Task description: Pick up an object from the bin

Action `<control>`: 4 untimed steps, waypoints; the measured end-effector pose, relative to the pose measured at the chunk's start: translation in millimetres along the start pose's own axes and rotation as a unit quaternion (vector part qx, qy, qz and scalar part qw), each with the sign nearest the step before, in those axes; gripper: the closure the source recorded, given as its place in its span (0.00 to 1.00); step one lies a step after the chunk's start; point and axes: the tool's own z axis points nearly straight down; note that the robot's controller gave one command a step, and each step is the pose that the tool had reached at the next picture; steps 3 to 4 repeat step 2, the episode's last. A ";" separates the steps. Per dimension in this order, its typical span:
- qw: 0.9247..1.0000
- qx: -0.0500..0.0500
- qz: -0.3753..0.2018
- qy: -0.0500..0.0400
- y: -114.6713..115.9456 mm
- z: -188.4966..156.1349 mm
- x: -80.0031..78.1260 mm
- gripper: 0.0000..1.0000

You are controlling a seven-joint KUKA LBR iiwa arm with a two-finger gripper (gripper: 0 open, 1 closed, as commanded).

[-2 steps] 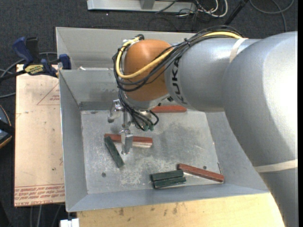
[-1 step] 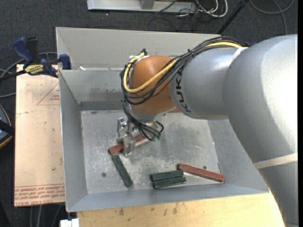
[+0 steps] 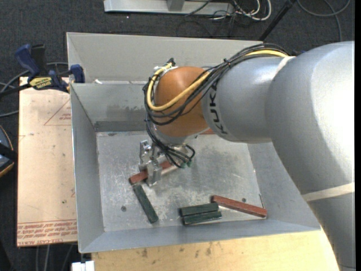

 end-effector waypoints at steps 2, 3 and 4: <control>0.979 0.001 -0.205 0.006 -49.0 -177.2 4.3 1.00; 0.979 0.001 -0.205 0.006 -49.0 -177.2 4.3 1.00; 0.979 0.001 -0.205 0.006 -49.0 -177.2 4.3 1.00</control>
Offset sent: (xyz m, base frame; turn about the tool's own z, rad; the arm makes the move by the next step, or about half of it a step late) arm 0.0072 -0.0475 0.1724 -0.4184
